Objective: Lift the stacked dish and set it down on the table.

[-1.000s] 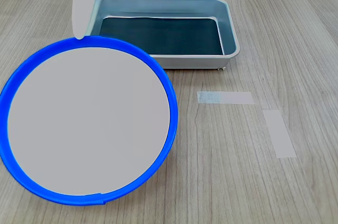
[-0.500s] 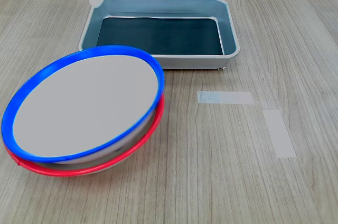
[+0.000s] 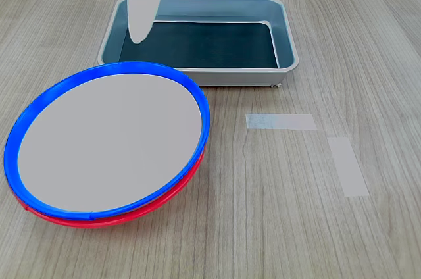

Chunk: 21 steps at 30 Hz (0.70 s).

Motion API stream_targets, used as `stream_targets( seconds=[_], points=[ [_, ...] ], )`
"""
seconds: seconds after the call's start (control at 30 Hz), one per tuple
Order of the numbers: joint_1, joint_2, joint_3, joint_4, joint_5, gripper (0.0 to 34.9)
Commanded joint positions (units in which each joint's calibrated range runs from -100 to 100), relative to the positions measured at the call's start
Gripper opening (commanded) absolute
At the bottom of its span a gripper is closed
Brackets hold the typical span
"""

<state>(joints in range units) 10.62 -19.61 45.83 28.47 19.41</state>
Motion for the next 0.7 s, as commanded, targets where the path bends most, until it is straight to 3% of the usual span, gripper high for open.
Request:
stream_targets(
  seconds=[0.0,0.23,0.43,0.67],
  points=[
    [1.1,1.3,-0.2,0.3,1.1,13.0],
    [1.2,5.3,-0.7,1.0,1.6,11.8],
    [1.3,8.3,-2.4,-2.7,0.5,10.4],
    [1.3,8.4,-3.5,-5.1,-0.2,11.1]
  ],
)
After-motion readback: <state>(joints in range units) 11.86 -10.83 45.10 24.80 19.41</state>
